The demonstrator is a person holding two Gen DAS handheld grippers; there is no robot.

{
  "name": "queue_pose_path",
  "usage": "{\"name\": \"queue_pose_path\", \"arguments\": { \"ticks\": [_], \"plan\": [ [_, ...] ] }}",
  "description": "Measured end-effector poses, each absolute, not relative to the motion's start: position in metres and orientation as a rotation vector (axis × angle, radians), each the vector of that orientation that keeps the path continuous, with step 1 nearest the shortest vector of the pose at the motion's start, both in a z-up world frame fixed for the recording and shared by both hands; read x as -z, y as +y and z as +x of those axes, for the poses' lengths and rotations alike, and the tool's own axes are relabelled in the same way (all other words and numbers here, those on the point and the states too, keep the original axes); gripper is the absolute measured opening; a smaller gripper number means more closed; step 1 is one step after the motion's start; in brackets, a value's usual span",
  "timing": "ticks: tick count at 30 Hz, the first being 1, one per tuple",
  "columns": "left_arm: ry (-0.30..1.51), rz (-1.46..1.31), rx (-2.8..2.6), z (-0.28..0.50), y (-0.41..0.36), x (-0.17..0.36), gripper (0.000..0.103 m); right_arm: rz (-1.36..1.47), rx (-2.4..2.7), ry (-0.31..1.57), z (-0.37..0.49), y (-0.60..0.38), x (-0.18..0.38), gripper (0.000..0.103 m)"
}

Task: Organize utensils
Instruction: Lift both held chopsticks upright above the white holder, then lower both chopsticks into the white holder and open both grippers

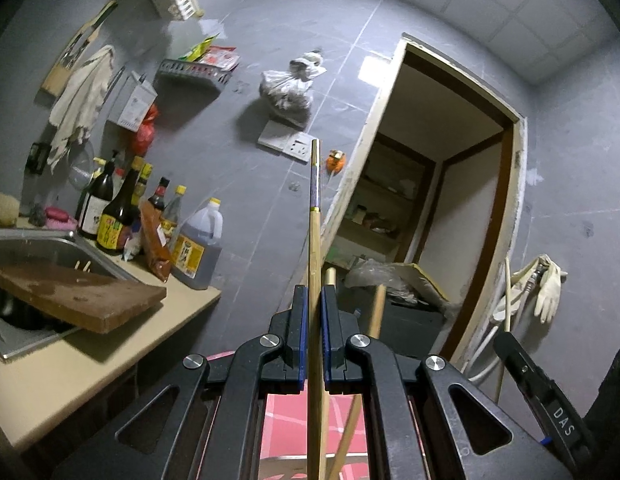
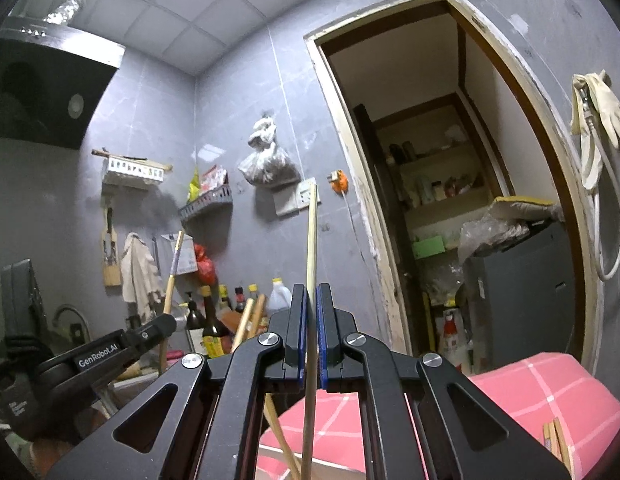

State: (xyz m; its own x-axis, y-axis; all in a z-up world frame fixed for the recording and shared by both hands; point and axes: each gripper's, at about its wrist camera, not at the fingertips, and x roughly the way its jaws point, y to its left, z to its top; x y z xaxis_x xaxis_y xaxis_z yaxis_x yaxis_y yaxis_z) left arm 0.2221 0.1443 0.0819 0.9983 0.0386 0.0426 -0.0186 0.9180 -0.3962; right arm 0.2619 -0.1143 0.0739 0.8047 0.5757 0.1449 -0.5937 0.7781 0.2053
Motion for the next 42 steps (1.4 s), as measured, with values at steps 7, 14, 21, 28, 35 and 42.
{"name": "queue_pose_path", "arguments": {
  "ticks": [7, 14, 21, 28, 35, 42],
  "plan": [
    [-0.050, -0.397, -0.056, 0.225, 0.138, -0.064, 0.004, 0.254, -0.622, -0.056, 0.268, -0.114, -0.058, 0.003],
    [-0.083, -0.346, -0.055, 0.222, 0.122, -0.056, 0.004, 0.231, -0.617, -0.052, 0.271, -0.106, -0.050, 0.003],
    [-0.077, -0.290, -0.048, 0.223, 0.109, -0.047, 0.004, 0.172, -0.639, -0.054, 0.265, -0.093, -0.043, 0.003],
    [-0.059, -0.250, -0.042, 0.225, 0.099, -0.040, 0.004, 0.134, -0.645, -0.041, 0.263, -0.087, -0.036, 0.003],
    [-0.034, -0.235, -0.047, 0.225, 0.095, -0.035, 0.004, 0.124, -0.649, -0.031, 0.262, -0.087, -0.033, 0.003],
    [-0.006, -0.214, -0.046, 0.228, 0.092, -0.029, 0.004, 0.119, -0.653, -0.011, 0.263, -0.086, -0.027, 0.003]
  ]
}}
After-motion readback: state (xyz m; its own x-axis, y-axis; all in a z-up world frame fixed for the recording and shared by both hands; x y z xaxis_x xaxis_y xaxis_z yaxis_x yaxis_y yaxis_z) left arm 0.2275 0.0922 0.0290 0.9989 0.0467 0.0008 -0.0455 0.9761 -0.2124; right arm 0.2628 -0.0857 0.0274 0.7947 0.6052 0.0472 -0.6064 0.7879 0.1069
